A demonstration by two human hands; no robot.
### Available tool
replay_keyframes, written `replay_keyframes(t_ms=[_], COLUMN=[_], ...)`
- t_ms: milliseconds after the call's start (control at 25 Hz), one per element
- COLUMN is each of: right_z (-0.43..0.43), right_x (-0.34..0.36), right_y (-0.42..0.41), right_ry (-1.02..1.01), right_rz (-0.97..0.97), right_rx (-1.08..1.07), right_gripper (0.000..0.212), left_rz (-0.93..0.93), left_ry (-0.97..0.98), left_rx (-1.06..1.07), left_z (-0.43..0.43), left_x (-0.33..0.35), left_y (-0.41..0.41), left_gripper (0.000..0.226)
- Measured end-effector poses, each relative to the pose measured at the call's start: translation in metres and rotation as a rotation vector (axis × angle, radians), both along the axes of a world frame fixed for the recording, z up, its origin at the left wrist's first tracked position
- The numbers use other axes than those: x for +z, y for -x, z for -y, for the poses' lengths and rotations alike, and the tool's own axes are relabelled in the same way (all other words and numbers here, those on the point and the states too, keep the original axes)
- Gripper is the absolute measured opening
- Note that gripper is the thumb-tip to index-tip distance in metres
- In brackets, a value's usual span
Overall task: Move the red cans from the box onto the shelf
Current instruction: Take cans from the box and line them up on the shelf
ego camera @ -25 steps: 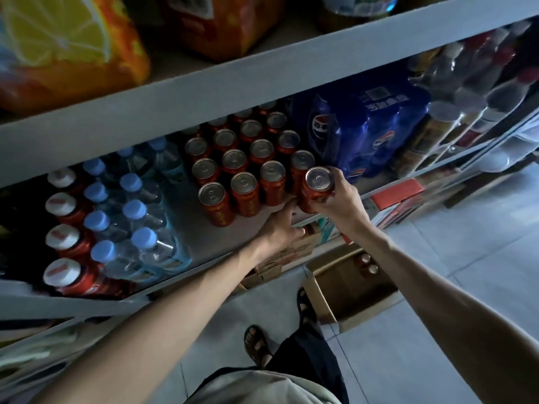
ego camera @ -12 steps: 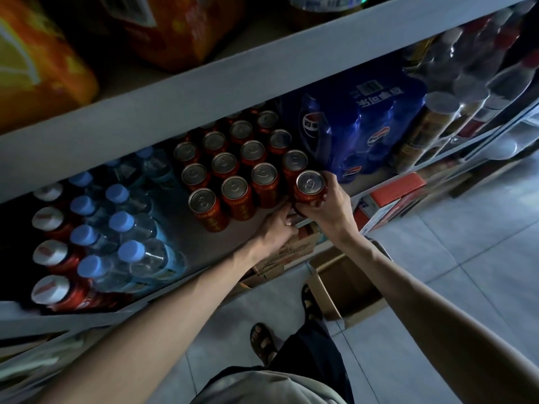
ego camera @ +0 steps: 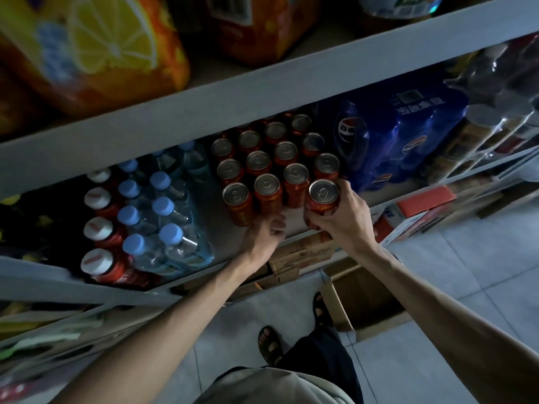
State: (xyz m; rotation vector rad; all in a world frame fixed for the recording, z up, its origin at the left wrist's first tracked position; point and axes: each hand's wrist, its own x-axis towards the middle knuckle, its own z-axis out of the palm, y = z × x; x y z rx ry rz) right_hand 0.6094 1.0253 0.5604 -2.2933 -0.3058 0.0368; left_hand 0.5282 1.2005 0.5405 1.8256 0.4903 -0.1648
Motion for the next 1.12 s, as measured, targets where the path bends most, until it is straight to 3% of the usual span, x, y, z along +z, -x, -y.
replay_keyframes(t_ms=[160, 280, 440, 760, 920, 1120], right_z=[-0.036, -0.059, -0.073, -0.063, -0.046, -0.025], right_x=[0.019, 0.029, 0.042, 0.055, 0.062, 0.069], right_y=[0.018, 0.026, 0.033, 0.043, 0.031, 0.013], right_ry=[-0.032, -0.061, -0.183, -0.368, -0.411, -0.455], right_rz=[0.017, -0.021, -0.063, -0.112, -0.096, -0.113], right_rx=[0.174, 0.235, 0.199, 0.143, 0.027, -0.021], right_gripper=[0.071, 0.079, 0.070, 0.085, 0.085, 0.081], left_rz=[0.016, 0.046, 0.140, 0.292, 0.298, 0.439], left_ry=[0.126, 0.035, -0.165, -0.267, -0.305, -0.420], left_rx=[0.115, 0.003, 0.008, -0.011, -0.077, -0.144], left_z=[-0.033, -0.040, -0.038, -0.030, -0.018, 0.007], left_x=[0.015, 0.029, 0.046, 0.059, 0.064, 0.073], left_y=[0.032, 0.040, 0.044, 0.029, -0.004, -0.036], left_gripper=[0.032, 0.044, 0.070, 0.056, 0.069, 0.078])
